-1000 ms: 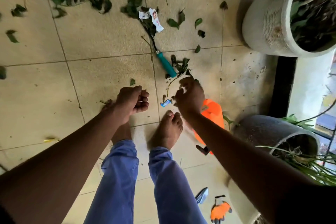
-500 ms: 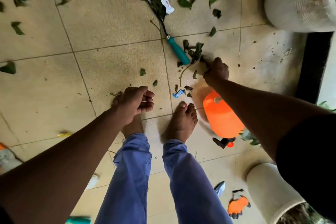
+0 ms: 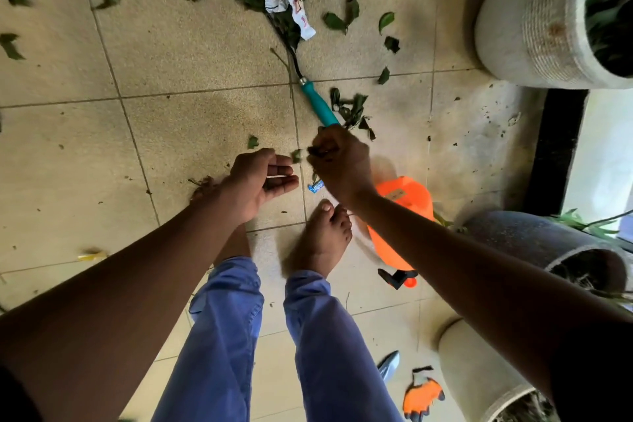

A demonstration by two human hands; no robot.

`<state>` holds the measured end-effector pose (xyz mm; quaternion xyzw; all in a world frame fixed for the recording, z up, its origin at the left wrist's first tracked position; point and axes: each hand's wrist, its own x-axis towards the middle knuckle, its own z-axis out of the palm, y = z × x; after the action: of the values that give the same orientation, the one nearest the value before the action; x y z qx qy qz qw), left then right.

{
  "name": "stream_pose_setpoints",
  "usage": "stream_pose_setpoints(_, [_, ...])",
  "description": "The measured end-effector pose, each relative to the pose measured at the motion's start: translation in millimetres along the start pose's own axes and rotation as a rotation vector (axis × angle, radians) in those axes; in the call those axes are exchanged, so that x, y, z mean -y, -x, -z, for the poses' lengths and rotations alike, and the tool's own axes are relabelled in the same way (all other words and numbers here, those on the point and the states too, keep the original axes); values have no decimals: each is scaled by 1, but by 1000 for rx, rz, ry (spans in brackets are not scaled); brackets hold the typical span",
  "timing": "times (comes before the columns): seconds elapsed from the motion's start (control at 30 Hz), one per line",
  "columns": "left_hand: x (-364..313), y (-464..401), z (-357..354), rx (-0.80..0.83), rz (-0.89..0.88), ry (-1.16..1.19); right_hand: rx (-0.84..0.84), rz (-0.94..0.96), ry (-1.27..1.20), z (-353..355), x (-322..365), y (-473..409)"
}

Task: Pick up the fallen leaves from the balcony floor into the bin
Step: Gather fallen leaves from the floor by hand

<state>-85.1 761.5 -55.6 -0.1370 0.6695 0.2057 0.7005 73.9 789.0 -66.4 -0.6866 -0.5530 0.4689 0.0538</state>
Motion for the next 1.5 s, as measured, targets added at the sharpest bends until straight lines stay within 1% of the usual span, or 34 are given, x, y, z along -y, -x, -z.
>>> stream_pose_setpoints(0.07, [-1, -3, -4, -48, -1, 47, 55, 120, -37, -17, 18, 13])
stream_pose_setpoints(0.13, [-2, -4, -4, -75, 21, 94, 98, 169, -22, -31, 29, 26])
stream_pose_setpoints(0.2, [-2, -4, -2, -44, 62, 143, 98, 270, 101, -40, 34, 35])
stream_pose_setpoints(0.27, [-1, -5, 2, 22, 103, 196, 91, 393, 186, -42, 35, 38])
stream_pose_setpoints(0.33, [-1, -7, 3, 48, 96, 217, 117, 492, 185, -40, 33, 37])
stream_pose_setpoints(0.4, [-2, -9, 2, 4, 45, 196, 109, 555, 149, -30, 29, 33])
stream_pose_setpoints(0.43, [-2, -11, 1, -32, 19, 165, 68, 543, 124, -24, 24, 28])
stream_pose_setpoints(0.47, [-2, -13, 0, -60, 2, 136, 2, 489, 112, -18, 17, 20])
stream_pose_setpoints(0.53, [-2, -16, -1, -82, -1, 103, -148, 297, 145, -4, -7, -1])
stream_pose_setpoints(0.6, [-2, -17, -1, -84, -2, 67, -236, 97, 257, 11, -32, -25])
stream_pose_setpoints(0.63, [-2, -18, -1, -83, -6, 47, -249, 16, 338, 17, -43, -36])
stream_pose_setpoints(0.7, [0, -19, 0, -80, -10, 14, -225, -116, 479, 27, -61, -54])
stream_pose_setpoints(0.77, [3, -22, 1, -81, -10, -8, -180, -215, 514, 30, -71, -70])
stream_pose_setpoints(0.83, [6, -23, 2, -89, -2, -18, -155, -262, 496, 30, -75, -82])
stream_pose_setpoints(0.93, [9, -23, 4, -91, 15, -5, -129, -259, 495, 32, -73, -91])
stream_pose_setpoints(1.03, [10, -20, 5, -86, 20, 31, -193, -290, 419, 39, -63, -86])
stream_pose_setpoints(1.1, [10, -19, 6, -87, 13, 42, -199, -317, 365, 41, -52, -74])
stream_pose_setpoints(1.13, [10, -19, 5, -86, 7, 43, -184, -297, 348, 39, -45, -66])
stream_pose_setpoints(1.23, [8, -19, 4, -72, -12, 43, -86, -91, 280, 25, -20, -37])
stream_pose_setpoints(1.3, [7, -19, 1, -68, -27, 53, 27, 63, 243, 11, 1, -18])
stream_pose_setpoints(1.37, [5, -18, -2, -101, -40, 64, 137, 196, 265, -4, 20, -1])
stream_pose_setpoints(1.43, [5, -18, -2, -140, -37, 28, 201, 238, 370, -18, 33, 10])
stream_pose_setpoints(1.5, [6, -17, 0, -150, -13, 13, 205, 238, 498, -31, 43, 17])
